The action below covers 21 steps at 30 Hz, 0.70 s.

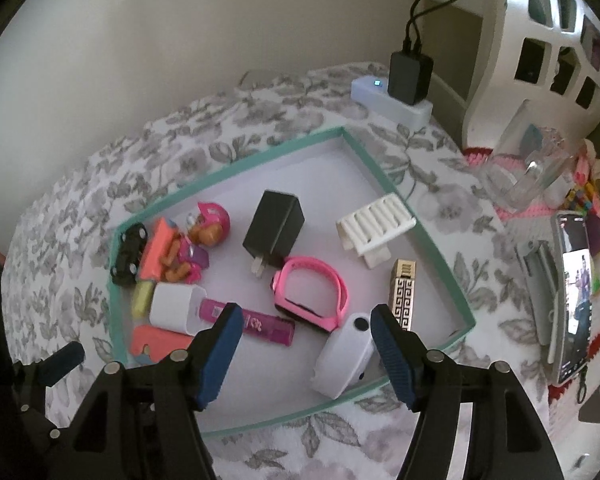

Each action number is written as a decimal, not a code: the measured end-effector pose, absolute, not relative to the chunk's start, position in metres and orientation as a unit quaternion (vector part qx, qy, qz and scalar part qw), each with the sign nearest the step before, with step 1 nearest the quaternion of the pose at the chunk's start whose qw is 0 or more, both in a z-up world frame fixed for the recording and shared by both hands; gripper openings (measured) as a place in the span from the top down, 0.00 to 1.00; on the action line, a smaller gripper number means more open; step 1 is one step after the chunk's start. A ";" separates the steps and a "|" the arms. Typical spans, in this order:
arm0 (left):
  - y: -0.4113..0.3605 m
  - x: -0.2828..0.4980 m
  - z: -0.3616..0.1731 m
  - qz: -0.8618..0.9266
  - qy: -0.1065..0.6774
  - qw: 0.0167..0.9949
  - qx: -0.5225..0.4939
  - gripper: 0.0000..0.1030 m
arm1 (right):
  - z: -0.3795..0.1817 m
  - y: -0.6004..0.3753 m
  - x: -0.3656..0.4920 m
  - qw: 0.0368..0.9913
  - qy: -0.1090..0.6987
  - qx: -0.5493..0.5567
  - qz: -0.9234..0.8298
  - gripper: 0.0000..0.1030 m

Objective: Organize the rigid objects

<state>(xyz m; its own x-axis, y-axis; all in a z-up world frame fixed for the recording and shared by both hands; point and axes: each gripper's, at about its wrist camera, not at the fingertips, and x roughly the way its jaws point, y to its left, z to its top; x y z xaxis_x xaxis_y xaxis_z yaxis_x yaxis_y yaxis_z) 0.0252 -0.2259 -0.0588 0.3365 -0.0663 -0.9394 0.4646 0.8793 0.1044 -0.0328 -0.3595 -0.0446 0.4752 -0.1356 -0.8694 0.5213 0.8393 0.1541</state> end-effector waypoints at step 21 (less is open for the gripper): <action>-0.136 0.078 -0.057 -0.023 0.576 0.816 0.042 0.00 | -0.058 -0.352 -0.028 0.828 0.489 0.194 -0.194 0.17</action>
